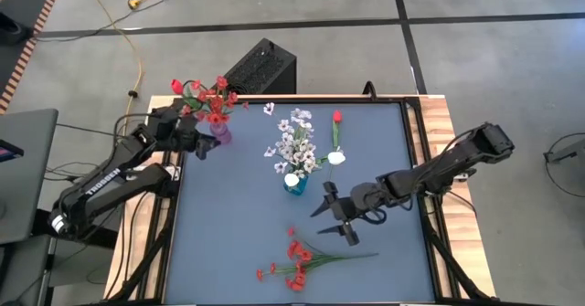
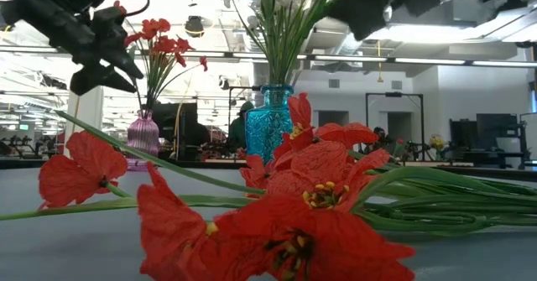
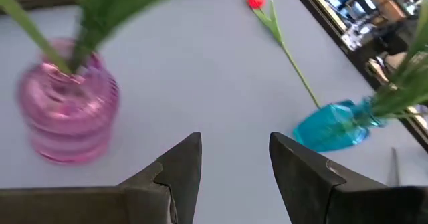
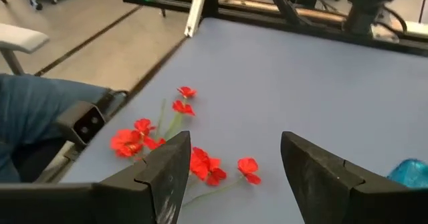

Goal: Sort flowers into vase by color
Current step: Put the red flowers into the purple vase

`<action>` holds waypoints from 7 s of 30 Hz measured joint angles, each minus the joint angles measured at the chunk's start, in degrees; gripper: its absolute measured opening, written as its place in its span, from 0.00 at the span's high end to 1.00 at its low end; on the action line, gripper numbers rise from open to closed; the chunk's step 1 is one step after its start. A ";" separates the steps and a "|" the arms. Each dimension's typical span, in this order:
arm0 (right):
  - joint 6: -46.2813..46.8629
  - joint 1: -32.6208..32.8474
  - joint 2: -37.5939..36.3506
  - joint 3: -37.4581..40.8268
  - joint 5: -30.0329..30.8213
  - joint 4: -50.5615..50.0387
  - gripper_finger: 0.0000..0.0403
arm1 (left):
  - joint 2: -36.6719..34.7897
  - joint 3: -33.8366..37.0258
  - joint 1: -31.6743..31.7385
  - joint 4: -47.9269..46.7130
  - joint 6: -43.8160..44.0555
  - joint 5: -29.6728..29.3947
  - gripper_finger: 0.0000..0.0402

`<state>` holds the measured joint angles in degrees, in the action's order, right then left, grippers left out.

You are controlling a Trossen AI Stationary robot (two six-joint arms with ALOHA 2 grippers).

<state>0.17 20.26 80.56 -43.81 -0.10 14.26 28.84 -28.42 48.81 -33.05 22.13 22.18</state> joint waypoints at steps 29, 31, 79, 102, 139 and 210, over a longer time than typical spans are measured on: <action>6.01 15.04 -9.95 -1.85 -0.07 -7.23 0.36 | 6.29 -0.07 -59.00 17.19 9.06 -15.94 0.59; 6.01 16.91 -10.01 -2.42 1.30 -7.54 0.37 | 9.07 -0.07 -63.37 20.40 8.01 -18.56 0.59; 26.25 21.79 18.70 -2.63 10.57 -18.98 0.82 | 51.78 0.00 -77.67 67.40 -7.93 -32.54 0.59; -15.25 20.21 -0.78 -2.54 16.31 14.04 0.92 | 51.82 0.02 -77.74 76.47 -10.83 -33.13 0.59; -1.66 -2.46 23.80 -2.56 11.98 55.99 0.92 | 51.91 0.00 -71.87 96.82 -25.21 -39.40 0.59; -3.19 -0.55 5.00 -2.54 12.02 8.26 0.46 | 0.76 -0.02 -78.11 31.53 -26.19 -87.96 1.00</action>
<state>-3.03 19.70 85.56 -46.35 11.92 22.52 29.61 -28.45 -29.30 -1.52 -4.06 -65.78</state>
